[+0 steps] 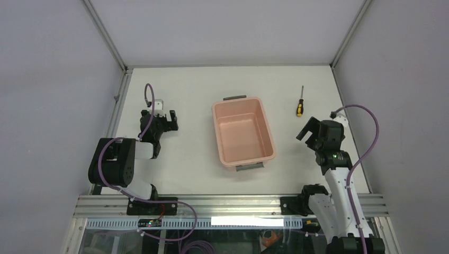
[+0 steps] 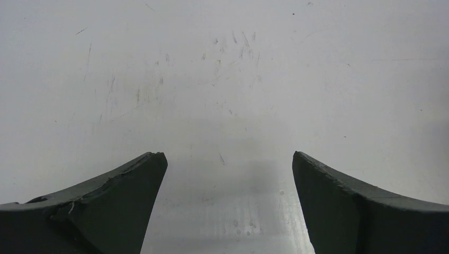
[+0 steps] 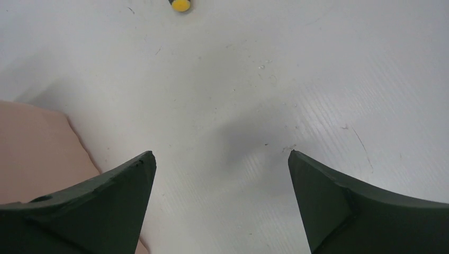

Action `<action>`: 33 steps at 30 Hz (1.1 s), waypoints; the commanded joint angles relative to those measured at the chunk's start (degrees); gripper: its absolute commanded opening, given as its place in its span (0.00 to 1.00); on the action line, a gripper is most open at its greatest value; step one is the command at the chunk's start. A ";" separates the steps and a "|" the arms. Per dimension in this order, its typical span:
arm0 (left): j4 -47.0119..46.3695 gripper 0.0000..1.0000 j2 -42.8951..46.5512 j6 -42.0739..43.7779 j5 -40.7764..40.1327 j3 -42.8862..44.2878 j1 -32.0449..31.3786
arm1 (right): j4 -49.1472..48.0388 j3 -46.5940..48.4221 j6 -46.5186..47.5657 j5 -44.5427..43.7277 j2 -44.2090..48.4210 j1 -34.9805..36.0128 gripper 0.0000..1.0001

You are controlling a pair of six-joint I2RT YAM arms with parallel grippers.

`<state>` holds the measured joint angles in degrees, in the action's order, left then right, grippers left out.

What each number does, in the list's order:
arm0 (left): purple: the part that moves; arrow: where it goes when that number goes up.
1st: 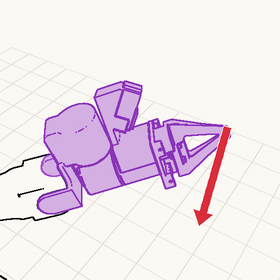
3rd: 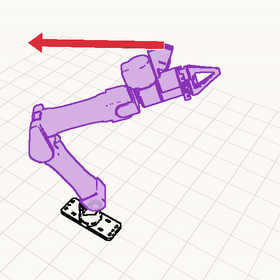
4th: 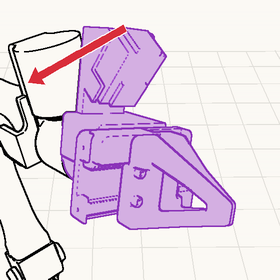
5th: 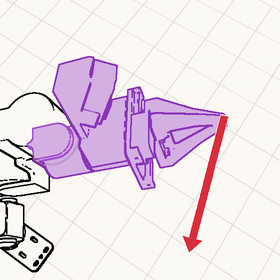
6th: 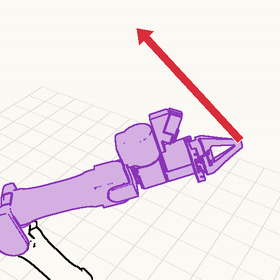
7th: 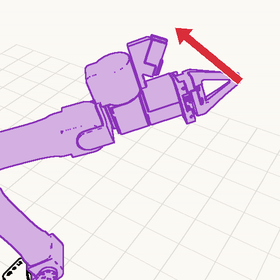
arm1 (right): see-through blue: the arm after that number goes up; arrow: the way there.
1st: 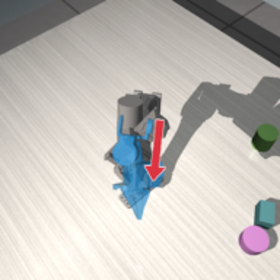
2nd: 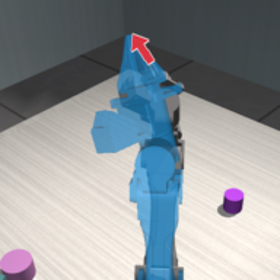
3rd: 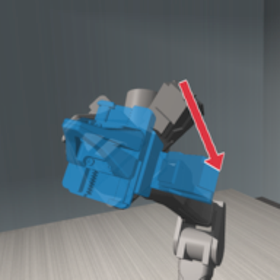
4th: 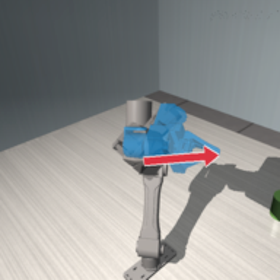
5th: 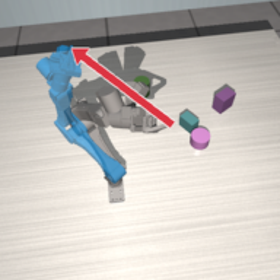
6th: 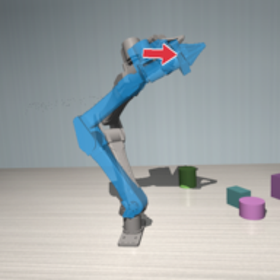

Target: Put the screwdriver in the bin

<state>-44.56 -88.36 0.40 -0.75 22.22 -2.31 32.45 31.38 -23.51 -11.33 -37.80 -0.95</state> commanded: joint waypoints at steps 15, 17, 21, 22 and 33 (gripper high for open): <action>-1.55 0.99 1.96 -0.93 1.30 -0.20 -0.45 | 15.13 60.68 7.86 1.65 -65.21 -1.01 0.99; -1.48 0.99 1.98 -0.93 1.34 -0.24 -0.49 | 17.40 66.61 9.14 1.11 -71.82 -1.19 0.97; -1.50 0.99 1.99 -0.93 1.28 -0.24 -0.46 | 18.64 72.85 10.85 3.82 -81.47 -2.51 0.90; -1.54 0.99 2.01 -0.93 1.30 -0.24 -0.48 | 18.98 73.84 10.96 4.81 -83.39 -3.07 0.87; -1.50 0.99 1.96 -0.93 1.28 -0.24 -0.49 | 20.47 77.79 13.88 8.61 -93.98 -4.30 0.37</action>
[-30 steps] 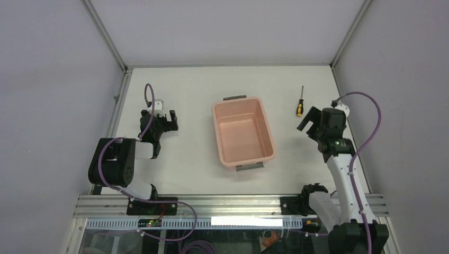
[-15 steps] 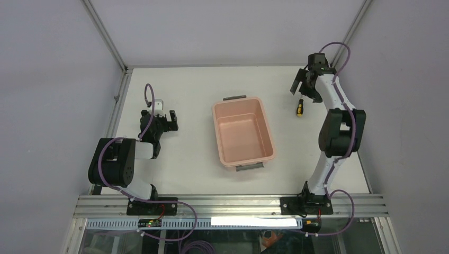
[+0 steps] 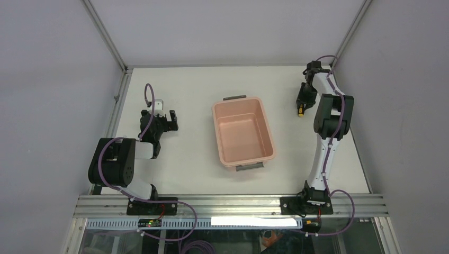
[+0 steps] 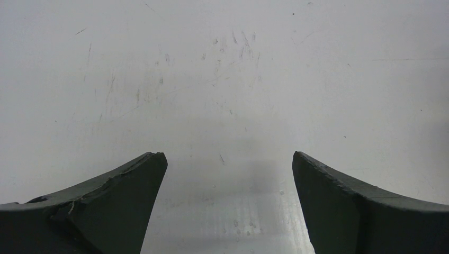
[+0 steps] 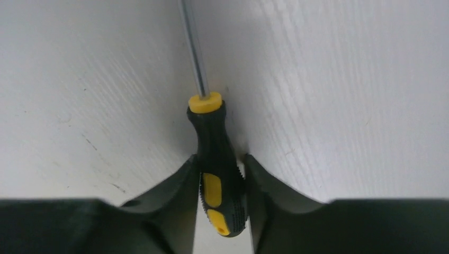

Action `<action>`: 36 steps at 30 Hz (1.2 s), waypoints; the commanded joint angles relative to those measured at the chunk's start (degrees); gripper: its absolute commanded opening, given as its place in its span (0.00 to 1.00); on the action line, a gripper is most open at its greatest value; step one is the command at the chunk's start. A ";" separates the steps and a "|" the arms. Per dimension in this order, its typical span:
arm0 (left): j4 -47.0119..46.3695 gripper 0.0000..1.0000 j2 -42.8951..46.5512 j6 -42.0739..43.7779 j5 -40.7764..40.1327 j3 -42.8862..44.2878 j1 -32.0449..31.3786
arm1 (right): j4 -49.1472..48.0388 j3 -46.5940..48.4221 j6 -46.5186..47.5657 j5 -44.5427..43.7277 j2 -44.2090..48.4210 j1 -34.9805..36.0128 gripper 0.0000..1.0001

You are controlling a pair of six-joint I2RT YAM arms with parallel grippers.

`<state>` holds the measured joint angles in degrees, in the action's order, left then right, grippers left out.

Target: Put the screwdriver in the bin

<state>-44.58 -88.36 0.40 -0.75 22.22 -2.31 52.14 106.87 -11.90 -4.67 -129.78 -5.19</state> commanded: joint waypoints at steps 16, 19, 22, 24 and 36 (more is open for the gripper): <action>-1.48 0.99 2.04 -0.93 1.27 -0.24 -0.48 | 10.49 -4.75 -0.35 3.85 23.62 0.16 0.00; -1.48 0.99 2.00 -0.93 1.28 -0.24 -0.49 | 15.43 -3.02 -3.52 4.12 28.47 1.46 0.00; -1.48 0.99 1.97 -0.93 1.28 -0.24 -0.44 | 19.98 -0.82 -6.14 2.91 34.16 6.13 0.00; -1.48 0.99 1.96 -0.93 1.28 -0.24 -0.48 | 22.50 1.88 -7.23 1.84 36.37 11.34 0.00; -1.48 0.99 1.97 -0.93 1.28 -0.24 -0.50 | 21.62 12.94 -12.73 -0.08 35.34 40.94 0.00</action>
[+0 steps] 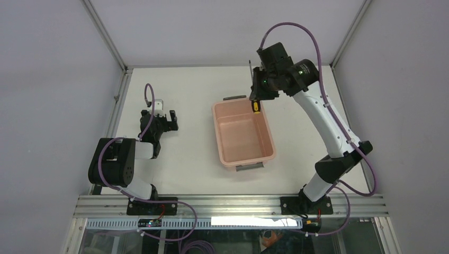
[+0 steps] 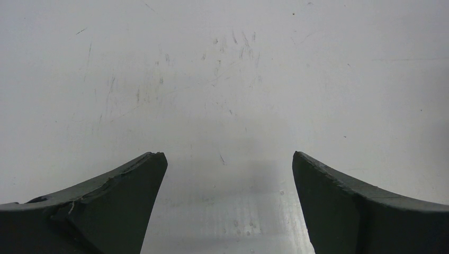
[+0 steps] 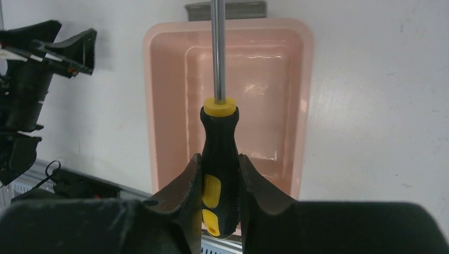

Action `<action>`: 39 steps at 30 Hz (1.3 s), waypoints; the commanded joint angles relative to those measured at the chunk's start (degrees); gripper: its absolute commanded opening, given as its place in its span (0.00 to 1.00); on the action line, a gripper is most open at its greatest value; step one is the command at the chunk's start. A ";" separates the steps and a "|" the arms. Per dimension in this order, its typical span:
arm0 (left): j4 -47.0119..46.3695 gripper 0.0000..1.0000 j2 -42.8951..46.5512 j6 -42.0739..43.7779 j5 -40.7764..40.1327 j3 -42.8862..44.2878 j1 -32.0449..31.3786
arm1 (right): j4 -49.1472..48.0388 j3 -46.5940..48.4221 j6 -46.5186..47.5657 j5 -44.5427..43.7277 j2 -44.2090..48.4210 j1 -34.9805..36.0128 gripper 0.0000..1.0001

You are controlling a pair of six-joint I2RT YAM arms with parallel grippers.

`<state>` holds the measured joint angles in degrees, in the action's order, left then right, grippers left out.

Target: Put the screwdriver in the bin

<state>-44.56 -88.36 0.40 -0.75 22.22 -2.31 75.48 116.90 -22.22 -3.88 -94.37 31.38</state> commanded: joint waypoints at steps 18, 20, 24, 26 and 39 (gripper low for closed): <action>-1.50 0.99 1.98 -0.93 1.27 -0.24 -0.45 | -34.30 -48.64 -9.29 1.61 11.83 14.16 0.04; -1.50 0.99 1.99 -0.93 1.27 -0.20 -0.46 | -35.69 -50.10 -9.42 1.39 10.05 14.16 0.07; -1.50 0.99 2.02 -0.93 1.28 -0.24 -0.49 | -36.38 -51.18 -9.51 -2.27 4.58 14.07 0.13; -1.50 0.99 1.99 -0.93 1.28 -0.24 -0.43 | -37.72 -51.75 -9.60 -3.26 2.30 13.96 0.15; -1.50 0.99 1.99 -0.93 1.30 -0.24 -0.50 | -32.00 -45.70 -6.79 -4.24 1.91 13.80 0.59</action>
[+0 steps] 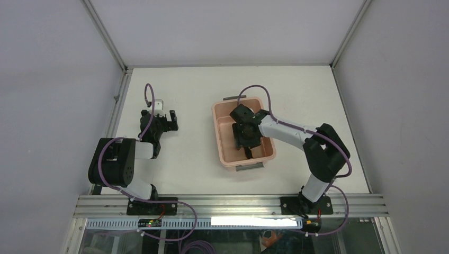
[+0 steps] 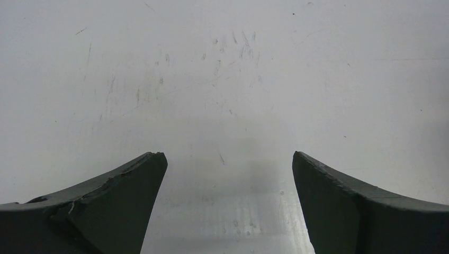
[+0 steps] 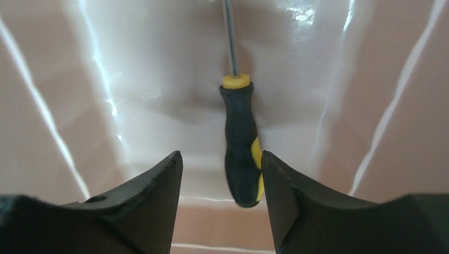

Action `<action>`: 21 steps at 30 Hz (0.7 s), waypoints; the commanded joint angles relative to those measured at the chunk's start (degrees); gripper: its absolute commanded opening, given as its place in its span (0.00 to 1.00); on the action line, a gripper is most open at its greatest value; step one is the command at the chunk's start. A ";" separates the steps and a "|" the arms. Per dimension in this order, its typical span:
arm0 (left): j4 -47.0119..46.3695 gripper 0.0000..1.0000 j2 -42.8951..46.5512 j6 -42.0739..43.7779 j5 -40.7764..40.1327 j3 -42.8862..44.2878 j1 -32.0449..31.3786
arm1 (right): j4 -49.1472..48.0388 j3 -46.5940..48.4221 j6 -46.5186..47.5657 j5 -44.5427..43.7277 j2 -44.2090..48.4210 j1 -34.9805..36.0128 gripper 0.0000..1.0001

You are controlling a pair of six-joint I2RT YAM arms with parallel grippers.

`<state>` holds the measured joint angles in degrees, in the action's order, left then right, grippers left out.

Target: Put the screwdriver in the bin

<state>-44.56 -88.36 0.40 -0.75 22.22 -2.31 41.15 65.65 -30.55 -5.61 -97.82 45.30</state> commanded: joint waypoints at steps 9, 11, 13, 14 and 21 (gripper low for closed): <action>-1.50 0.99 1.96 -0.93 1.28 -0.24 -0.49 | 12.94 22.71 8.92 -11.46 13.91 -1.20 0.85; -1.50 0.99 1.98 -0.93 1.28 -0.24 -0.46 | 15.34 25.04 9.28 -13.67 14.58 -3.96 0.95; -1.50 0.99 1.97 -0.93 1.28 -0.24 -0.43 | 16.16 25.63 11.15 -14.19 16.28 -8.55 0.99; -1.50 0.99 1.98 -0.93 1.28 -0.24 -0.42 | 15.77 25.22 12.23 -14.40 17.25 -11.02 0.99; -1.50 0.99 1.98 -0.93 1.24 -0.20 -0.45 | 14.28 21.71 16.97 -10.42 21.54 -36.29 0.99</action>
<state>-44.58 -88.36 0.40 -0.75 22.22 -2.31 54.63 88.95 -17.72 -16.93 -79.66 18.92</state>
